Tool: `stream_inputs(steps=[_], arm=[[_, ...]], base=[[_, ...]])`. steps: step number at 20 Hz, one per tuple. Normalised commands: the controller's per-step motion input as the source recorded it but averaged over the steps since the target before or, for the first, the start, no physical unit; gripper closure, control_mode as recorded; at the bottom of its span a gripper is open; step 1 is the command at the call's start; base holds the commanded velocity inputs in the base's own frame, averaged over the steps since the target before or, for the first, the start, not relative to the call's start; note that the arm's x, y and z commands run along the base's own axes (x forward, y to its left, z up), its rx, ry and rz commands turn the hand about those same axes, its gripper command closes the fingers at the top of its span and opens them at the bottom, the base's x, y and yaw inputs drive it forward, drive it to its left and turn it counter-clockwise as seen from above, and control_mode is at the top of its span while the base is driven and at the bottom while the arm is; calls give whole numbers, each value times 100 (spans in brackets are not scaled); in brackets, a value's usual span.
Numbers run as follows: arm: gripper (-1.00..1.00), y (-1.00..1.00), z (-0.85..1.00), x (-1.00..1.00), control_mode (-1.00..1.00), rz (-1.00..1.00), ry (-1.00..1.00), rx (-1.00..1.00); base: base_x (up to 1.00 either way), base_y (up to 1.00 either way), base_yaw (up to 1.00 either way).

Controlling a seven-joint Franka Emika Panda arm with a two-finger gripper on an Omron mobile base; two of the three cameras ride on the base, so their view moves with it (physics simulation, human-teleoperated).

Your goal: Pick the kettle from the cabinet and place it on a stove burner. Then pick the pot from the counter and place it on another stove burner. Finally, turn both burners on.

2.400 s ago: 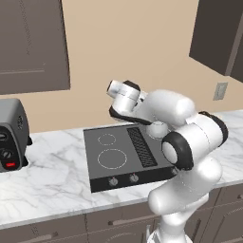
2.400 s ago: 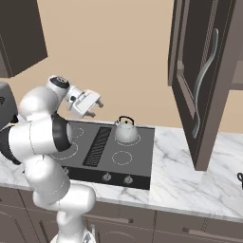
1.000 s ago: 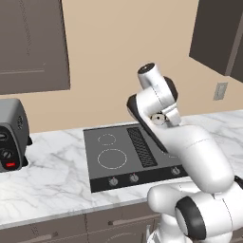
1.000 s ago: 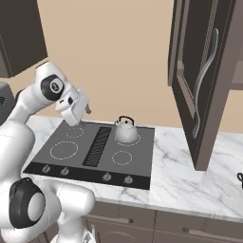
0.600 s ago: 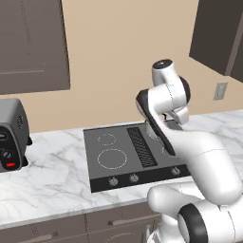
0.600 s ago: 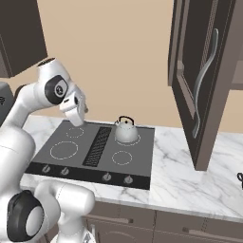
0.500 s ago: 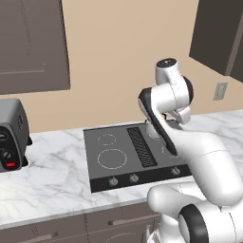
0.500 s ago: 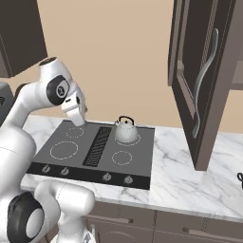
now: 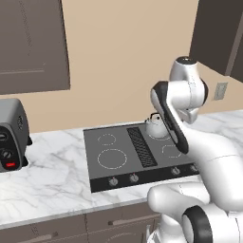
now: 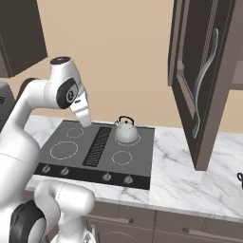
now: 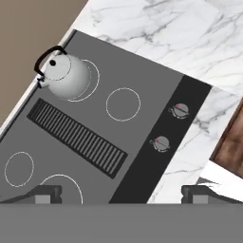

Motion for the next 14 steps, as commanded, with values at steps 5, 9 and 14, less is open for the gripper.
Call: stream_inputs(steps=[5, 9, 14], arm=[[-100, 0, 4, -38, -100, 16, -3, 11], [-100, -6, 1, -64, -100, 5, -11, 8], [-100, -1, 0, -60, -100, 0, -1, 6]], base=[[0, 0, 0], [0, 0, 0], [0, 0, 0]])
